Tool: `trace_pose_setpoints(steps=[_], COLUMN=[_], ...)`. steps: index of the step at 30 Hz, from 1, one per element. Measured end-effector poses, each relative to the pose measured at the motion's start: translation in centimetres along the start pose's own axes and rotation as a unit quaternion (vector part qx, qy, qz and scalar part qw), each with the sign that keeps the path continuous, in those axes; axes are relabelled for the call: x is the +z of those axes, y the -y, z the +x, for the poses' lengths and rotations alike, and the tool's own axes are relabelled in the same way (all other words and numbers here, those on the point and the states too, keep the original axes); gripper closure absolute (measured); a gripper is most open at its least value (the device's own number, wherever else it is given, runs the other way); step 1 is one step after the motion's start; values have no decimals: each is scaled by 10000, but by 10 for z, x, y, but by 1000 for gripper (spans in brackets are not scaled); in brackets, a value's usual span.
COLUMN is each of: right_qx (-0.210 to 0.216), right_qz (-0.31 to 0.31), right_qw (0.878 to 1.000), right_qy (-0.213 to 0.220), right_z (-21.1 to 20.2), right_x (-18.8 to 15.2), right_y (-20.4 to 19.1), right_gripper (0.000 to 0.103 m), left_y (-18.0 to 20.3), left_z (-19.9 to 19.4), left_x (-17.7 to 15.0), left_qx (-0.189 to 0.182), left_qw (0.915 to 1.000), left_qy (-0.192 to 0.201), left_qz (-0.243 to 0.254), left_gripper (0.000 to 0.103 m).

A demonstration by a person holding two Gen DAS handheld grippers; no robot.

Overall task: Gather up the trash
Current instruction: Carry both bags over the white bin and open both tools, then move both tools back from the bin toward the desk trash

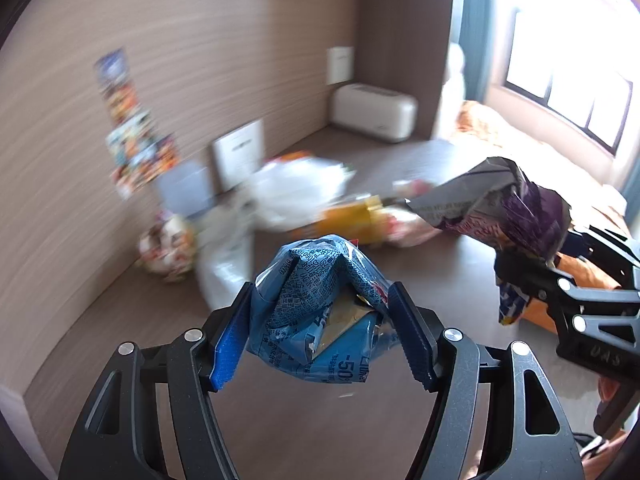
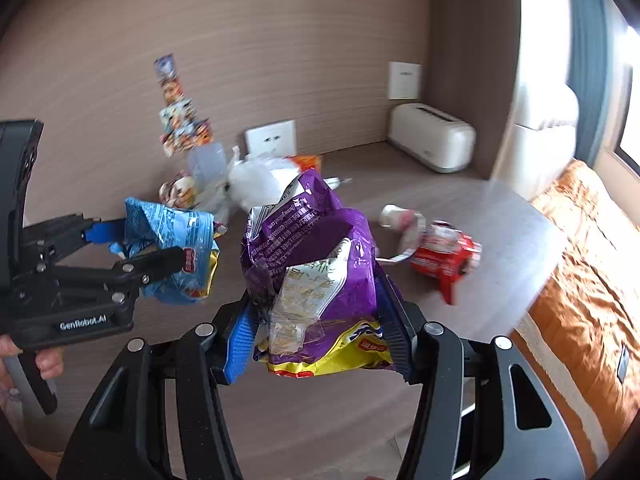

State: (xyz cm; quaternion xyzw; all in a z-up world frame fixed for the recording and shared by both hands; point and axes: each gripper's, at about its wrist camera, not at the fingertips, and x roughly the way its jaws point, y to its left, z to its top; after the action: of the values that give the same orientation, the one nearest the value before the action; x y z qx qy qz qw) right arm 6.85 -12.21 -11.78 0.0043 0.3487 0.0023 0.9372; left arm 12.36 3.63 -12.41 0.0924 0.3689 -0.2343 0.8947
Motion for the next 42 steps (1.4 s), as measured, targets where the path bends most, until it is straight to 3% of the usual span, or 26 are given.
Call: trace_pose_setpoints(steps=[5, 13, 17, 23, 28, 33, 34, 35, 36, 42], right_qx=[-402, -1115, -1298, -1398, -1338, -1174, -1049, -942, -939, -995], right_qz=[576, 1404, 1833, 2322, 2613, 2530, 2553, 2576, 2582, 2468], right_qw=[9975, 9828, 9720, 9548, 9410, 9388, 9372, 9339, 9327, 9279], right_qy=[-25, -447, -690, -1217, -1680, -2022, -2134, -2294, -2337, -2613], right_z=[-32, -65, -59, -11, 51, 113, 126, 141, 151, 186], right_x=[-16, -74, -105, -170, -246, -306, -318, -333, -344, -381], right_y=[68, 196, 248, 314, 361, 389, 394, 399, 402, 417], right_gripper=[46, 46, 45, 45, 45, 44, 39, 15, 5, 5], left_y=[76, 223, 294, 378, 418, 435, 438, 440, 441, 459], left_z=[8, 59, 100, 180, 272, 360, 370, 380, 390, 437], left_x=[12, 8, -7, -55, -120, -170, -175, -182, -187, -213], left_qx=[-536, -1449, -1788, -2150, -2353, -2440, -2460, -2465, -2455, -2300], left_qw=[9978, 9841, 9730, 9534, 9392, 9273, 9278, 9288, 9297, 9299], left_qy=[94, -333, -675, -1239, -1714, -2110, -2112, -2121, -2137, -2392], left_qz=[370, 976, 1293, 1715, 1819, 1898, 1846, 1777, 1725, 1587], left_gripper=[37, 37, 37, 37, 37, 33, 23, 12, 5, 5])
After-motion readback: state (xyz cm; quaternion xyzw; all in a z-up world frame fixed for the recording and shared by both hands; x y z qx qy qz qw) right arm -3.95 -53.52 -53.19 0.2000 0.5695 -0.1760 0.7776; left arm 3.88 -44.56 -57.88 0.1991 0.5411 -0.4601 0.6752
